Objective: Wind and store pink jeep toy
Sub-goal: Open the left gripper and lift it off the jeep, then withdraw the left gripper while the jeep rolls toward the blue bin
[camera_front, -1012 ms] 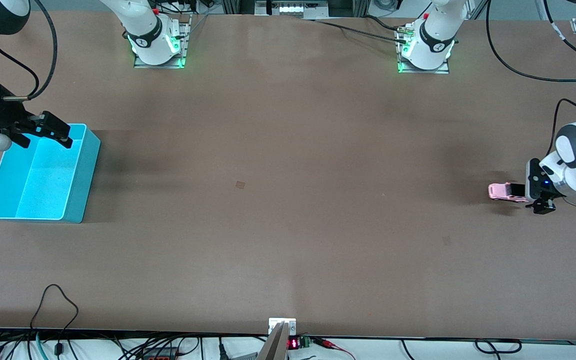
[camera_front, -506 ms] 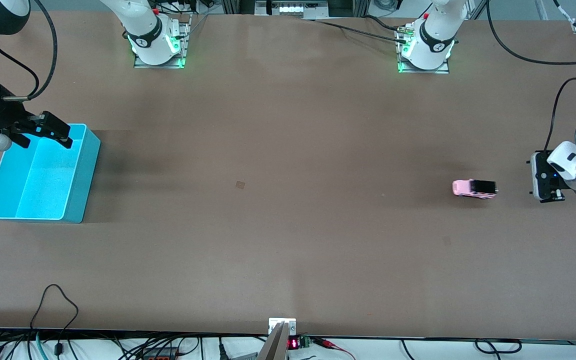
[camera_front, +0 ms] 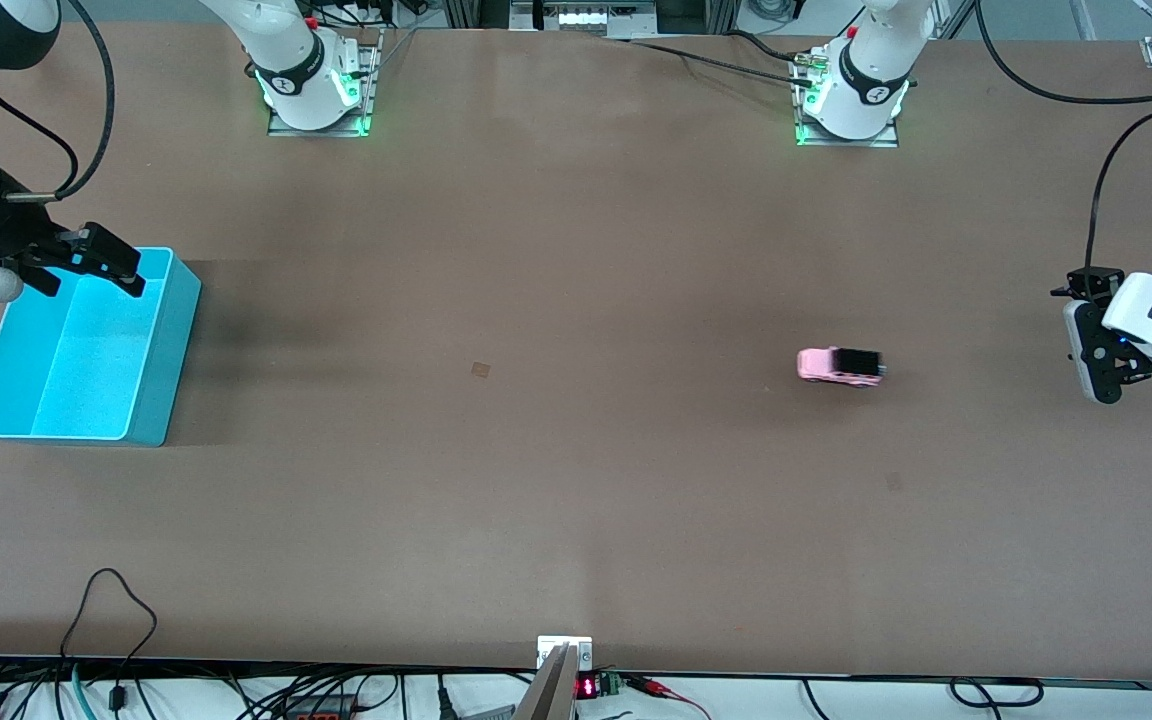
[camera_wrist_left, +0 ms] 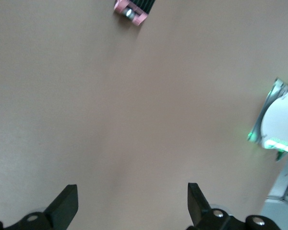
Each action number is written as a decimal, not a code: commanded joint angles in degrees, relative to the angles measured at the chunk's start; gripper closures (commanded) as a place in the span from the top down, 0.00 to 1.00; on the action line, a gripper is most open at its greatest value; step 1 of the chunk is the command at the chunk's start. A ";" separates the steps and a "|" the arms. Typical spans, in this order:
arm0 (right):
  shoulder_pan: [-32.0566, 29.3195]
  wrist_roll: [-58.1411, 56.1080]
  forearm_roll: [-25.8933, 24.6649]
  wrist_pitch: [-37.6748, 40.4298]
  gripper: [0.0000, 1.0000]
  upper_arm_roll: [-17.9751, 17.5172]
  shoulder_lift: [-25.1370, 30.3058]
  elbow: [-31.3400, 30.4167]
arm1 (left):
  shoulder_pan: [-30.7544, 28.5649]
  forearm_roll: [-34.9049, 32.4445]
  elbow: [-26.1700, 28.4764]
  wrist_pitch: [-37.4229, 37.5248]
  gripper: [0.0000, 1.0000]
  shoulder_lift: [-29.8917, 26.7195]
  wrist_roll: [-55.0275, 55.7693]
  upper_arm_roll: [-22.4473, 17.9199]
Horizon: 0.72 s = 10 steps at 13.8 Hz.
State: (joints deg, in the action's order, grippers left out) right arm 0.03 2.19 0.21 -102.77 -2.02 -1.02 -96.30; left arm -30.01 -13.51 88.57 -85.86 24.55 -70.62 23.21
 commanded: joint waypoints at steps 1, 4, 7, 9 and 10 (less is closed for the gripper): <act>-0.64 0.62 0.58 0.47 1.00 -0.35 -0.47 1.29 | -0.48 -0.73 -1.11 4.99 1.00 -3.01 9.76 4.80; -0.64 0.62 0.50 0.47 1.00 -0.35 -0.47 1.29 | -0.57 -0.47 -1.29 8.42 1.00 -6.35 24.69 10.34; -0.64 0.53 0.50 0.47 1.00 -0.35 -0.47 1.29 | -0.48 -0.47 -4.61 12.90 1.00 -7.32 41.65 16.58; -0.64 0.62 0.50 0.47 1.00 -0.35 -0.47 1.29 | 2.91 0.14 -5.25 12.57 1.00 -8.98 49.75 16.78; -0.64 0.53 0.58 0.47 1.00 -0.35 -0.47 1.29 | 7.12 0.32 -5.16 12.39 1.00 -10.39 52.57 13.64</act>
State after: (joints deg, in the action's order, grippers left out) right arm -0.04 2.20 0.21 -102.78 -1.99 -1.02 -96.28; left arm -27.90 -13.44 84.13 -74.29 16.23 -23.65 39.76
